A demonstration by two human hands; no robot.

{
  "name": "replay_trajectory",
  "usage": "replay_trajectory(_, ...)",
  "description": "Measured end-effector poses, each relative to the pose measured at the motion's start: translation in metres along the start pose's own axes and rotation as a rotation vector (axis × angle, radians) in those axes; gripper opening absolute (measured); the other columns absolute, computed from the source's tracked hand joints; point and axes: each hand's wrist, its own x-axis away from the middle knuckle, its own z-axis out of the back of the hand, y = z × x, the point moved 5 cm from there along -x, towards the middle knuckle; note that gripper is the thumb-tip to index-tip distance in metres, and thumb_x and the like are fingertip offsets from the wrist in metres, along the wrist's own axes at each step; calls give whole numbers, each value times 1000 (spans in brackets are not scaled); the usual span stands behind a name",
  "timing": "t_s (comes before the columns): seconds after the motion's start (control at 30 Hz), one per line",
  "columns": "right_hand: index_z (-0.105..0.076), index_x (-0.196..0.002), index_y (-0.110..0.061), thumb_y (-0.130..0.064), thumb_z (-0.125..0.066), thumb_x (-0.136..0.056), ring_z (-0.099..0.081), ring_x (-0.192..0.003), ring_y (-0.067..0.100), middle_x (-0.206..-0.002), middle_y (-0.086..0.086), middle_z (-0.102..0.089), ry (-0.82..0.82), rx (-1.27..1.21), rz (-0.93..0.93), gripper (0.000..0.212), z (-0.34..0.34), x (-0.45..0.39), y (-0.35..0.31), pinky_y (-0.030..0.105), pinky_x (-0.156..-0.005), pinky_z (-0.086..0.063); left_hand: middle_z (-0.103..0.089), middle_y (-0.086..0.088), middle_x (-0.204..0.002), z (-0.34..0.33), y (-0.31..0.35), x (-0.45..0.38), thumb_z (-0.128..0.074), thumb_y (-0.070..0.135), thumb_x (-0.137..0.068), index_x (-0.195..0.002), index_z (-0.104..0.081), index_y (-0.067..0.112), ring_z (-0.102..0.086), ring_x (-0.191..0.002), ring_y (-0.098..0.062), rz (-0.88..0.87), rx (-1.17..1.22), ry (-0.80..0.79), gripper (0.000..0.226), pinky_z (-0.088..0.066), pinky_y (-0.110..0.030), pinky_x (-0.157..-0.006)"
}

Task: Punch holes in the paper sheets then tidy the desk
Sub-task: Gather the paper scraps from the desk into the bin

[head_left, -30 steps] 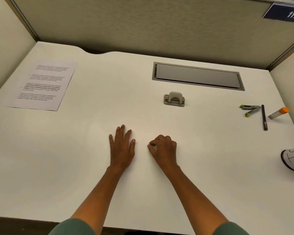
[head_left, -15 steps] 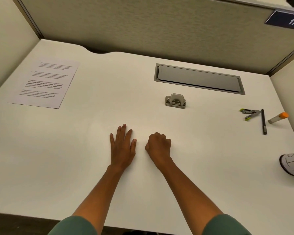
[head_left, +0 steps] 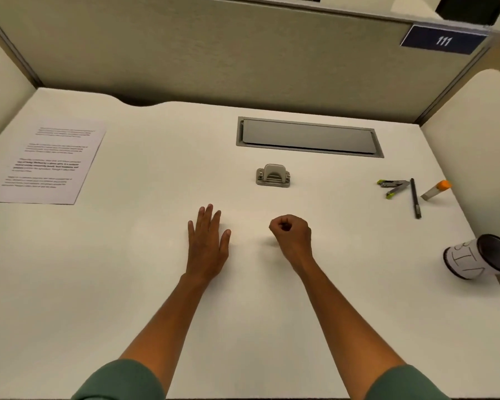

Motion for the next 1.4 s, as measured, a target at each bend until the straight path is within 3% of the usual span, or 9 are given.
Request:
replay_trajectory(0.37, -68, -77, -13, -15, -66, -80, -62, -66, 7, -71, -4, -67, 507, -40, 124, 4, 191, -10, -2, 9, -55, -45, -13, -9, -162, -59, 150, -44, -45, 32, -100, -150, -29, 9, -5, -151, -19, -283, 51, -100, 57, -5, -47, -122)
replay_trajectory(0.63, -64, -73, -19, -18, -64, -81, -56, -57, 11, -67, -5, -64, 713, -4, 56, 8, 324, -17, 41, 23, -54, -42, -10, -4, -163, -104, 263, -46, -44, 34, -100, -151, -26, 10, 1, -151, -17, -451, 66, -160, 59, -2, -46, -122)
replay_trajectory(0.73, -60, -69, -19, -20, -62, -82, -52, -55, 10, -63, -7, -59, 768, 53, 35, 13, 361, -20, 57, 21, -58, -37, -10, -4, -163, -118, 289, -45, -44, 34, -101, -151, -26, 10, 2, -151, -17, -477, 58, -176, 59, -2, -46, -122)
replay_trajectory(1.03, -68, -85, -10, -20, -61, -88, -57, -72, 19, -82, 5, -69, 720, 322, -19, 13, 424, -36, 103, 25, -65, -41, -9, -5, -163, -156, 338, -40, -43, 33, -101, -151, -25, 10, 2, -151, -17, -513, 18, -204, 58, -2, -46, -122)
replay_trajectory(1.17, -67, -81, -11, -18, -62, -86, -61, -77, 26, -82, 6, -70, 677, 431, -42, 10, 432, -42, 116, 40, -74, -51, -8, -5, -163, -168, 348, -39, -42, 33, -101, -152, -23, 10, 3, -151, -18, -503, -12, -224, 59, -2, -46, -122)
replay_trajectory(1.23, -67, -81, -11, -17, -62, -86, -62, -80, 29, -82, 6, -70, 648, 469, -47, 9, 435, -45, 122, 45, -78, -50, -7, -5, -163, -173, 352, -38, -41, 34, -101, -152, -23, 11, 3, -151, -17, -496, -22, -233, 59, -2, -45, -122)
replay_trajectory(1.4, -72, -98, -15, -12, -60, -90, -61, -93, 31, -97, 8, -73, 596, 624, -61, 15, 436, -54, 133, 40, -84, -41, -8, -5, -163, -180, 357, -39, -42, 33, -101, -152, -23, 12, 3, -151, -18, -487, -25, -236, 58, -2, -45, -122)
